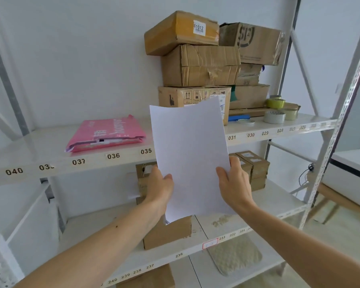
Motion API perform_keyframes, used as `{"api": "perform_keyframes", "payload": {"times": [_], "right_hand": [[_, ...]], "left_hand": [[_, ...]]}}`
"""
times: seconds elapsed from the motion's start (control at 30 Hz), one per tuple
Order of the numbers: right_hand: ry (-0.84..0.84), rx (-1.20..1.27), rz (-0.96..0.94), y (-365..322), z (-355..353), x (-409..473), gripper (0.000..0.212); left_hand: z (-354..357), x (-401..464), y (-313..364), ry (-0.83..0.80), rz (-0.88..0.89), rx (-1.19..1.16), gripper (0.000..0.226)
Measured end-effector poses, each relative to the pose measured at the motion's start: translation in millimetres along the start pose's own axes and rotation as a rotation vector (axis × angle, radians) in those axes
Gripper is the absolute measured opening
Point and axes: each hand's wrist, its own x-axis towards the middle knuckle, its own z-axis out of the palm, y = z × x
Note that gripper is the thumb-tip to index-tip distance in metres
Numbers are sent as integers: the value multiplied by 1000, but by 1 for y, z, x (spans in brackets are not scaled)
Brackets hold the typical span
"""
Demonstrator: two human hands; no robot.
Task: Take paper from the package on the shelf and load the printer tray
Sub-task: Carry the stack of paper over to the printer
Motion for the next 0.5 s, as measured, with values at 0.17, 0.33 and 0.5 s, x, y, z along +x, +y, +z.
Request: {"api": "perform_keyframes", "payload": {"times": [0.17, 0.33, 0.5], "right_hand": [[91, -11, 38, 22, -17, 8, 6], [162, -10, 64, 51, -36, 14, 8], [233, -27, 74, 84, -56, 22, 5]], "left_hand": [[32, 12, 1, -92, 73, -15, 32], [71, 19, 3, -192, 68, -60, 29], [114, 20, 5, -254, 38, -129, 31]]}}
